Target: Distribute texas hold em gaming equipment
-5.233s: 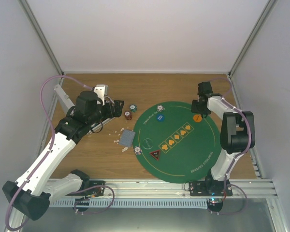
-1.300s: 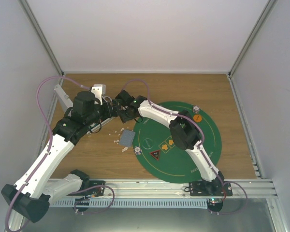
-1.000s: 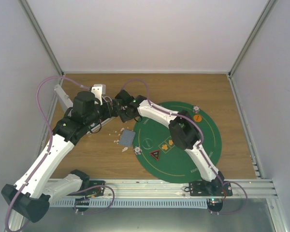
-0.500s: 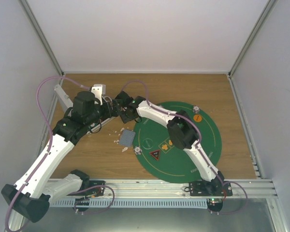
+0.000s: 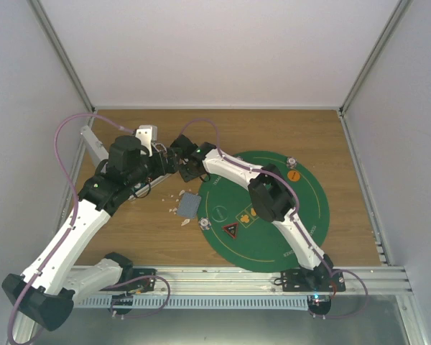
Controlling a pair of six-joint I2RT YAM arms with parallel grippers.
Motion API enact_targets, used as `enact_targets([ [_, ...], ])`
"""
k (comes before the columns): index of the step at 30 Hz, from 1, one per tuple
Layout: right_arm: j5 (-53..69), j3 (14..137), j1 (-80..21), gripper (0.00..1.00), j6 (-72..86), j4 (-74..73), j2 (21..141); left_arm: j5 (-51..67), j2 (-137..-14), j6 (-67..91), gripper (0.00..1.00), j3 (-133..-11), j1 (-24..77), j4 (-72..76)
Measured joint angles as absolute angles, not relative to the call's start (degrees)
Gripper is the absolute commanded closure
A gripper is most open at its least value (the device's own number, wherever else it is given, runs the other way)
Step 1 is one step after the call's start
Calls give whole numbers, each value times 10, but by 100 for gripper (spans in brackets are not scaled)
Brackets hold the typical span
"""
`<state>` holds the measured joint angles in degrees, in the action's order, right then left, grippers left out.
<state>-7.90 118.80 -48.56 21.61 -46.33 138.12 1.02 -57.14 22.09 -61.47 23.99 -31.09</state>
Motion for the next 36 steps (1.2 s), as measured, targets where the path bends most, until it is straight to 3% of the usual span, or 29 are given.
enact_targets([
  [11, -87, 1193, -486, 60, 213, -464, 1384, 10, -572, 221, 1, -615, 240, -311],
  [36, -83, 1162, -486, 60, 208, -467, 1341, 10, -572, 221, 1, -615, 240, -311],
])
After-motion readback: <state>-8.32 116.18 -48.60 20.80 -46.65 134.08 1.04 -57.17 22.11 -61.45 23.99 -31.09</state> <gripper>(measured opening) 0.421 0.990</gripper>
